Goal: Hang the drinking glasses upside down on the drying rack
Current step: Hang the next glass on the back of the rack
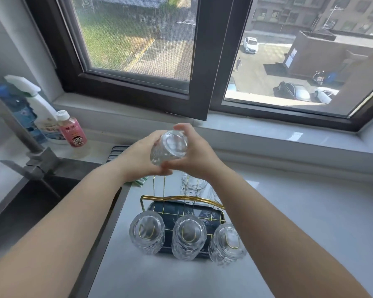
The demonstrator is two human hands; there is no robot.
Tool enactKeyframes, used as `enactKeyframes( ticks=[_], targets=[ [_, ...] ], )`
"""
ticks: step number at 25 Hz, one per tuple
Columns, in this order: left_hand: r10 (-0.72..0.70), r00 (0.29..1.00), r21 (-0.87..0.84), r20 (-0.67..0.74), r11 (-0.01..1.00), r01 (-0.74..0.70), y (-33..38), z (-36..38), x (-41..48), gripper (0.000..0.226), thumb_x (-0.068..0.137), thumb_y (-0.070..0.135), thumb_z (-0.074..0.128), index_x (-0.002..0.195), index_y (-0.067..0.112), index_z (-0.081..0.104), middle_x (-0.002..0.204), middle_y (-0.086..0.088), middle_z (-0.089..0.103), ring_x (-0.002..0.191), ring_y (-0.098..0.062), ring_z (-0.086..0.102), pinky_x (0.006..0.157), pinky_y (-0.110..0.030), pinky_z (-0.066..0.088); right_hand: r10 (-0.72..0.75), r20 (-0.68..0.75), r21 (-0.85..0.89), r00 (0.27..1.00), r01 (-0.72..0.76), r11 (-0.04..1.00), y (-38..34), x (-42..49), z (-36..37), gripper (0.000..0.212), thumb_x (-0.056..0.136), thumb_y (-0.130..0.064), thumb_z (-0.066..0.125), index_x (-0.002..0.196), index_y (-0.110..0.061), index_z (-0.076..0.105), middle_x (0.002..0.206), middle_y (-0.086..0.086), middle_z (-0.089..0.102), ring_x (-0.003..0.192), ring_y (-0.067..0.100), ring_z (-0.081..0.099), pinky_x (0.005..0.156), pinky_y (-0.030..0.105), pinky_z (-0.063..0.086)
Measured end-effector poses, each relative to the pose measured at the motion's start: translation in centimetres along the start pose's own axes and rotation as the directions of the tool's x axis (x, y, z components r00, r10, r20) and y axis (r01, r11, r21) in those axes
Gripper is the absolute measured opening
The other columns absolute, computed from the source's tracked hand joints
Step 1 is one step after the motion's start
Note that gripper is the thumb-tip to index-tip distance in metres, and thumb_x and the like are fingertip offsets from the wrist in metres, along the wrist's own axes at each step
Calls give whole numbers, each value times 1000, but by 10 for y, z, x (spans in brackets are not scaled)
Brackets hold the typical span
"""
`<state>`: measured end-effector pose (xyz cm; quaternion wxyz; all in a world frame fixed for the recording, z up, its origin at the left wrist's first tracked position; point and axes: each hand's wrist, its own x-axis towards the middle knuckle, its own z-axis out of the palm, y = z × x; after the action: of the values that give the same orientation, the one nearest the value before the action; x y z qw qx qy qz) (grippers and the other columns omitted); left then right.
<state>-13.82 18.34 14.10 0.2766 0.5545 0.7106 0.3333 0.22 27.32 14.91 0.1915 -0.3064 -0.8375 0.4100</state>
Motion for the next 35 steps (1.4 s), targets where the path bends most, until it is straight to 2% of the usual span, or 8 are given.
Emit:
enactKeyframes(
  ticks=[6, 10, 12, 14, 16, 20, 32, 35],
  targets=[
    [-124, 992, -98, -34, 988, 120, -49, 25, -8, 81, 58, 19, 86, 123, 35, 40, 110, 12, 58, 106, -10, 53, 75, -16, 41, 37, 192, -270, 981, 17, 963, 14, 12, 38, 82, 62, -28, 81, 129, -23, 34, 129, 6, 48, 107, 25, 53, 87, 37, 47],
    [-210, 977, -153, 26, 965, 212, -67, 41, -8, 77, 58, 22, 86, 118, 34, 40, 111, 11, 57, 106, -11, 51, 77, -24, 41, 115, 306, -344, 945, -3, 939, 26, 14, 48, 86, 65, -27, 79, 135, -23, 29, 131, 11, 41, 112, 30, 51, 88, 36, 44],
    [-224, 973, -156, 50, 961, 229, -71, 45, -8, 74, 57, 21, 87, 113, 33, 41, 106, 15, 57, 100, -9, 53, 71, -19, 40, 132, 332, -376, 934, 3, 926, 30, 13, 49, 88, 65, -30, 79, 136, -23, 29, 133, 11, 43, 114, 30, 49, 92, 39, 43],
    [-228, 972, -140, 61, 962, 235, -76, 47, -6, 73, 57, 19, 87, 113, 31, 42, 106, 12, 58, 100, -11, 53, 71, -19, 41, 112, 336, -474, 935, 65, 878, 33, 13, 50, 86, 65, -36, 78, 135, -22, 31, 132, 9, 49, 115, 30, 49, 97, 41, 36],
    [-232, 970, -129, 76, 962, 241, -80, 50, -6, 71, 61, 17, 84, 117, 27, 42, 114, 2, 59, 109, -19, 53, 81, -28, 44, 90, 346, -554, 934, 126, 823, 35, 13, 50, 82, 66, -42, 76, 134, -23, 35, 129, 7, 57, 115, 30, 49, 103, 43, 27],
    [-222, 971, -126, 87, 965, 231, -85, 53, -6, 71, 63, 16, 84, 119, 27, 42, 119, -2, 58, 114, -22, 51, 91, -35, 43, 92, 340, -566, 936, 126, 815, 39, 13, 48, 83, 64, -49, 77, 132, -24, 37, 126, 5, 60, 120, 31, 44, 112, 50, 8],
    [-210, 973, -84, 98, 972, 218, -91, 53, 0, 82, 59, 23, 85, 124, 36, 36, 118, 3, 57, 112, -19, 51, 97, -45, 44, 64, 261, -563, 963, 99, 820, 47, 10, 50, 92, 60, -54, 77, 133, -18, 33, 124, 8, 61, 123, 32, 44, 113, 50, 1],
    [-200, 974, -96, 102, 973, 210, -90, 54, -1, 77, 60, 24, 84, 119, 39, 36, 115, 5, 56, 111, -18, 50, 94, -40, 44, 66, 251, -558, 966, 89, 825, 47, 9, 50, 92, 59, -54, 77, 132, -18, 34, 124, 7, 61, 122, 31, 45, 113, 51, 1]
  ],
)
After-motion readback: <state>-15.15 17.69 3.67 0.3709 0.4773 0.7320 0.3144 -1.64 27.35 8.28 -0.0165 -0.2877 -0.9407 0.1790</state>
